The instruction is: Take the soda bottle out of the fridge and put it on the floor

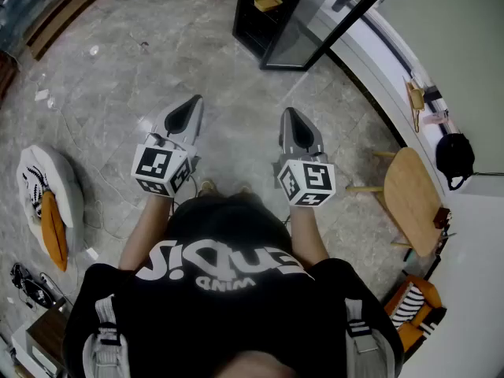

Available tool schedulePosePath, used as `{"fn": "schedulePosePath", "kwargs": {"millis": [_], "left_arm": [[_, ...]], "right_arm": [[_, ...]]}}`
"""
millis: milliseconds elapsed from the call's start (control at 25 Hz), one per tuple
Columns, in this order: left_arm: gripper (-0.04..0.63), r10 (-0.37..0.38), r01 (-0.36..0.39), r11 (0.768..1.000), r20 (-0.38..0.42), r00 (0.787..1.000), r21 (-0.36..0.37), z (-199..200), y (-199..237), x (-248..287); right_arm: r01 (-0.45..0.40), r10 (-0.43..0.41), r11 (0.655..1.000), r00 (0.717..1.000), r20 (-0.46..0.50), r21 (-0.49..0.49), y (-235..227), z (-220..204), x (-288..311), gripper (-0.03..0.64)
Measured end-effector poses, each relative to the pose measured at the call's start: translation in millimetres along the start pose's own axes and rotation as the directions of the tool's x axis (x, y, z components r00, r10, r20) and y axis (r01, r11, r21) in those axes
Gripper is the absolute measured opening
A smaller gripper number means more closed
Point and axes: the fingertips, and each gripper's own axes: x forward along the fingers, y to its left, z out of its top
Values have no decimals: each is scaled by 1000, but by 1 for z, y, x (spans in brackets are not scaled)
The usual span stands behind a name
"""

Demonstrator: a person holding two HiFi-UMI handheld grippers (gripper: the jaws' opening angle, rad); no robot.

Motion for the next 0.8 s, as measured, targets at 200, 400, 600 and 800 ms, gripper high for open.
{"fn": "schedulePosePath", "kwargs": {"millis": [200, 400, 600, 800], "left_arm": [[2, -6, 6, 1000, -1, 1000, -3, -1, 6, -2], [2, -12, 12, 1000, -4, 1000, -5, 1, 23, -3], [2, -45, 45, 999, -9, 999, -12, -3, 41, -3], [2, -61, 61, 998, -4, 998, -5, -1, 65, 8]], "right_arm": [[-13, 13, 999, 1000, 8, 34, 8, -2, 4, -3], [-15, 14, 999, 1000, 10, 46, 19, -2, 15, -3], [0, -1, 999, 1000, 15, 50, 33, -9, 26, -2], [24, -26, 998, 999, 24, 56, 39, -10, 46, -2]]}}
